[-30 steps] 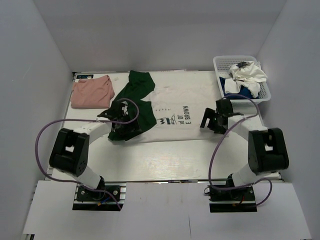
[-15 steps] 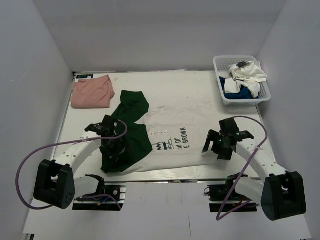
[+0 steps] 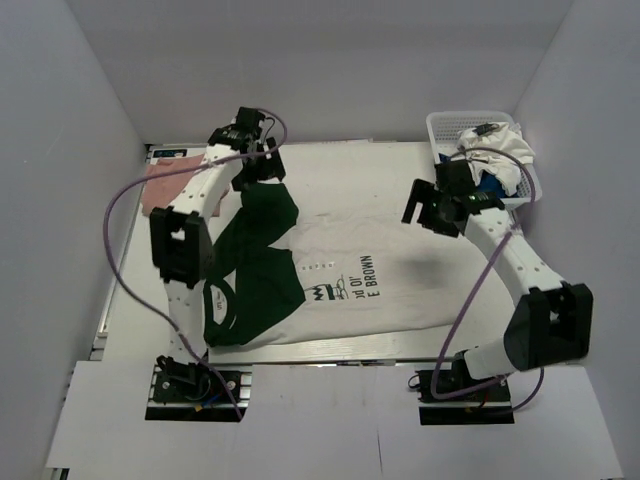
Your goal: Fold and stack the t-shirts
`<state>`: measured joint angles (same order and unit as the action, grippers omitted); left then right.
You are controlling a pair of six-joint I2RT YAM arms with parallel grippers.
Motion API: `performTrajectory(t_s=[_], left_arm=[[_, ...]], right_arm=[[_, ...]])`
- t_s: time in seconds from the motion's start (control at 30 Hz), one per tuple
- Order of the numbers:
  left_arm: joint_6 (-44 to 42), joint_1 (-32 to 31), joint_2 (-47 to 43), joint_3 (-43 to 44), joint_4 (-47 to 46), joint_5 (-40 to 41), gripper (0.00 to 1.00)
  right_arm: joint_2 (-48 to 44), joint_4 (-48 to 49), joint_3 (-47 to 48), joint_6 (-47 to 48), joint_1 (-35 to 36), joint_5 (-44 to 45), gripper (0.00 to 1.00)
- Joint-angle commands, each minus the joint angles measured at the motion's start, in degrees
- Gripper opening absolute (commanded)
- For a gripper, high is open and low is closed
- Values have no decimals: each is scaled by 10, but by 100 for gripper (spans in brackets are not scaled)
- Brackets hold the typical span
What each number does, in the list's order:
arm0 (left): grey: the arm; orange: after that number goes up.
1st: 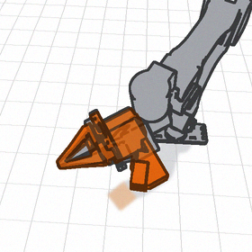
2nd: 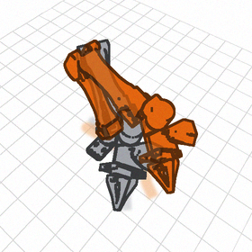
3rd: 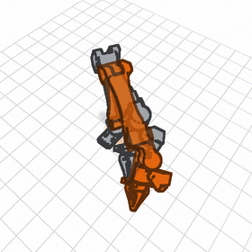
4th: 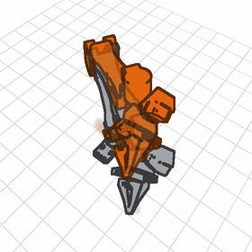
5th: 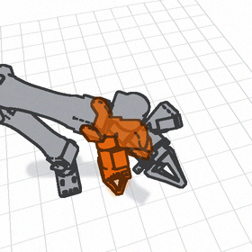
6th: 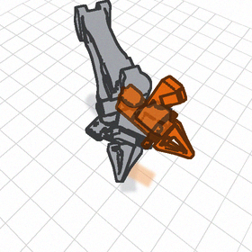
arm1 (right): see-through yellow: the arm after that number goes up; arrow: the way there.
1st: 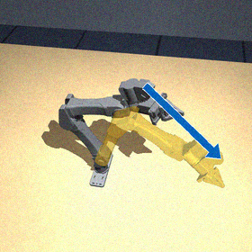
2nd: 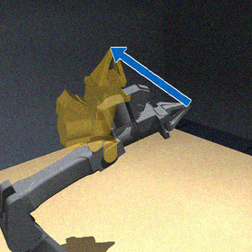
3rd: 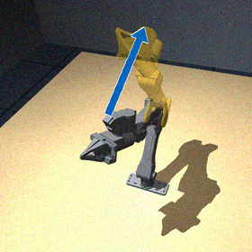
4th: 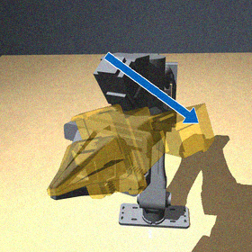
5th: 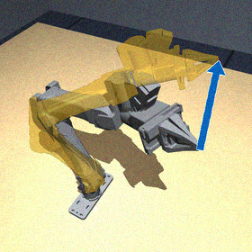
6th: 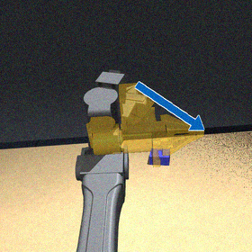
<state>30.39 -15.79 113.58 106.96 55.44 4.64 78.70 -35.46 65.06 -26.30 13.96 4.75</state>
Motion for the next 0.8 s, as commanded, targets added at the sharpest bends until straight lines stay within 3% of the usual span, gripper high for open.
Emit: performTrajectory(t_s=[0.0, 0.03, 0.1, 0.27, 0.57, 0.77], left_arm=[[-42, 12, 120, 172, 80, 57, 99], [-42, 19, 154, 264, 97, 62, 99], [-42, 26, 231, 331, 121, 62, 99], [-47, 50, 232, 243, 16, 54, 99], [-24, 55, 327, 273, -49, 56, 99], [-31, 60, 335, 252, -111, 35, 77]], right_arm=[[51, 37, 71, 25, -2, 48, 90], [62, 36, 82, 28, -3, 56, 90], [108, 29, 129, 37, -6, 76, 90], [179, 36, 188, 49, -14, 101, 90], [271, 41, 224, 48, -24, 77, 90], [305, 74, 238, 63, -24, 86, 90]])
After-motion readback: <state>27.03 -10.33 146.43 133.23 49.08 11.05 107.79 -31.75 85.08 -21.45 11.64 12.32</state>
